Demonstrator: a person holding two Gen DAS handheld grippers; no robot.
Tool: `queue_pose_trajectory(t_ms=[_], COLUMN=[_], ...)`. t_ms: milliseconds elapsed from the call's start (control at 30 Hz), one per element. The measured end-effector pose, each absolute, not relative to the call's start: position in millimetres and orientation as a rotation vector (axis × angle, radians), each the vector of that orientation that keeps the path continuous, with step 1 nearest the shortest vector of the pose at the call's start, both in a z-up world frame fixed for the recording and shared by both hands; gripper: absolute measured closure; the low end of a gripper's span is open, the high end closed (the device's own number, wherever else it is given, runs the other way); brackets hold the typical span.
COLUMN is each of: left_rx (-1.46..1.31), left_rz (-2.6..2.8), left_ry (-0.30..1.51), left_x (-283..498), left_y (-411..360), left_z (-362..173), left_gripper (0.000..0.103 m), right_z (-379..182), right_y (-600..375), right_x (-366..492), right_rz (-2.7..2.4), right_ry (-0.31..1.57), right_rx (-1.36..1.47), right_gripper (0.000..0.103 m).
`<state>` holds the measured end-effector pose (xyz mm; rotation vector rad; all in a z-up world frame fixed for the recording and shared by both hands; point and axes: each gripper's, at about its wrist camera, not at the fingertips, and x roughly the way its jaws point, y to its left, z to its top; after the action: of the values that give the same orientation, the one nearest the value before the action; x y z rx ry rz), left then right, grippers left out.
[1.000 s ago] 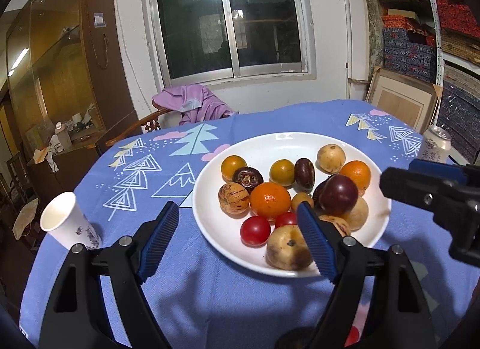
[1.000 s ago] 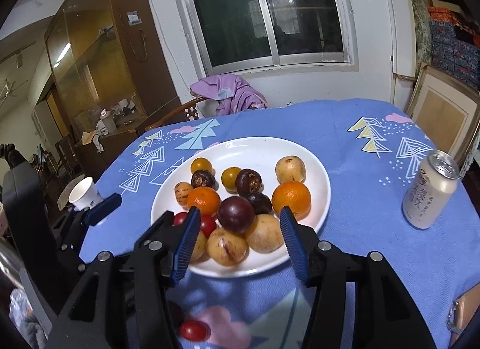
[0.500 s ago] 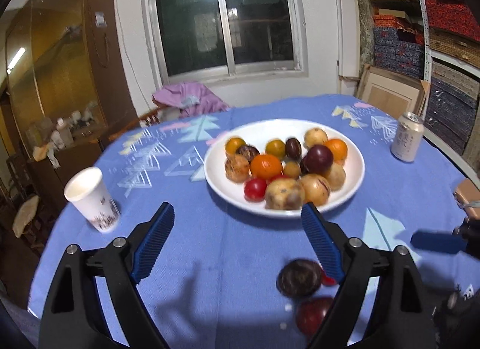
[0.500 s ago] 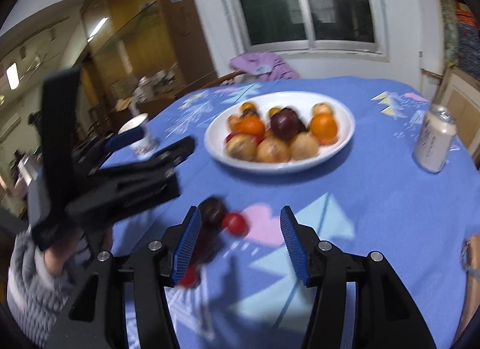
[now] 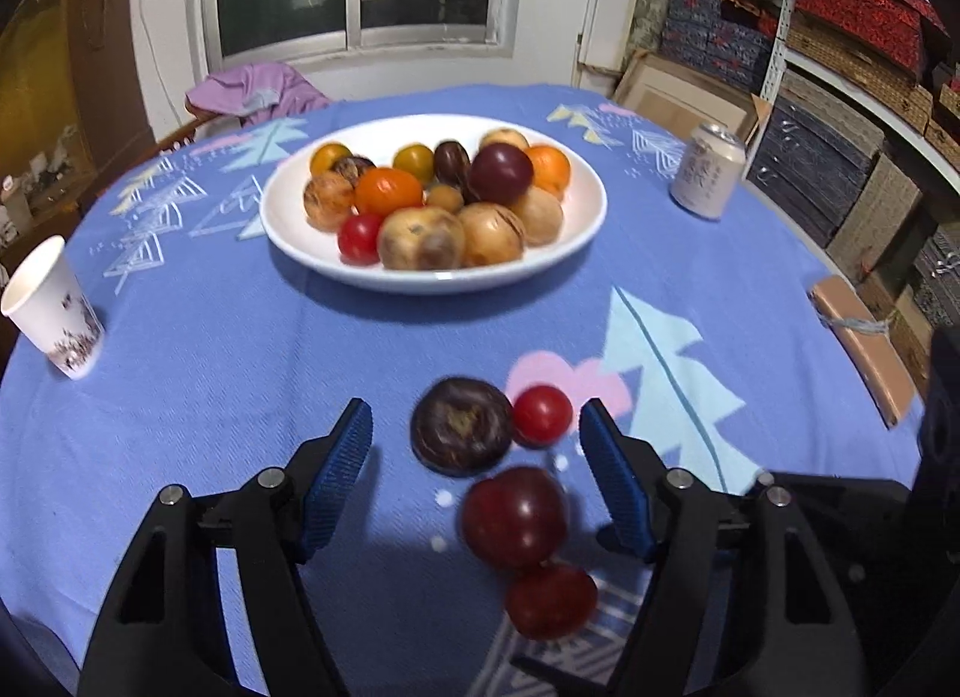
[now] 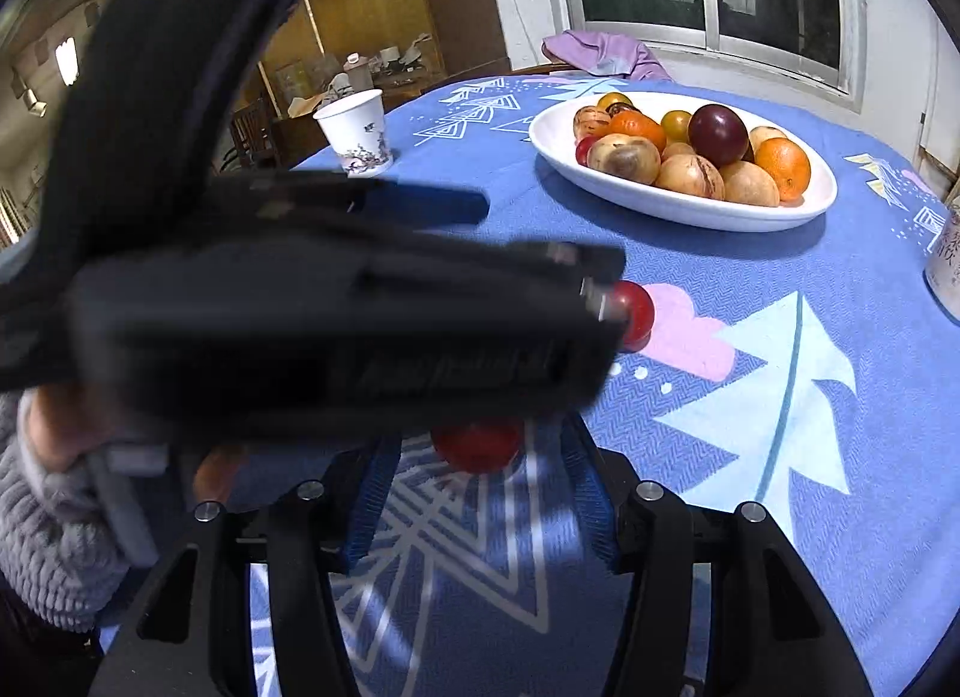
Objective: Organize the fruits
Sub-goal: 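Grasp another dark red plum with the left tool, then grasp a small red tomato with the right tool while the left tool holds the plum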
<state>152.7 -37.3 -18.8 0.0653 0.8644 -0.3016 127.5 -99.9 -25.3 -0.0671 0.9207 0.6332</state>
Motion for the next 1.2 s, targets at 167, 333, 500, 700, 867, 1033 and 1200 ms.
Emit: queue_pose_trajectory(t_ms=[167,333,500,700,867,1033,1200], left_rx=[0.044,0.036,-0.002,-0.053,-0.054,0.031,0.055], left_rz=[-0.341,-0.350,-0.343,-0.331,-0.393,-0.354,-0.309], left_ry=[0.924,0.934,0.925,0.857,0.921,0.926,0.897], left_x=[151.5,152.3,149.3,149.4,151.1,142.4,145.2], left_y=[-42.8,-46.0,-38.7,-22.4,-24.3,-36.5,-34.5], left_z=[-30.9,-35.9,-30.2,-0.6,-5.9,-26.5,-35.8], left_gripper=[0.043,0.067,0.072,0.089,0.069,0.054,0.067], right_z=[-28.6,-26.4,-19.0,-4.6,-8.0,-9.1,-9.5], right_y=[-98.5,-100.9,-113.5,-134.0,-142.7,-131.7,-135.6], right_x=[124.6,120.6,113.9,109.0,115.8,110.9,111.0], right_rz=[0.648,0.648,0.647,0.632,0.637,0.661,0.653], right_ry=[0.927,0.925,0.914,0.871,0.892,0.895,0.898], right_rx=[-0.058,-0.069,-0.052,-0.014,0.001,-0.034,-0.023], right_gripper=[0.070,0.070,0.070,0.070,0.070,0.070,0.070])
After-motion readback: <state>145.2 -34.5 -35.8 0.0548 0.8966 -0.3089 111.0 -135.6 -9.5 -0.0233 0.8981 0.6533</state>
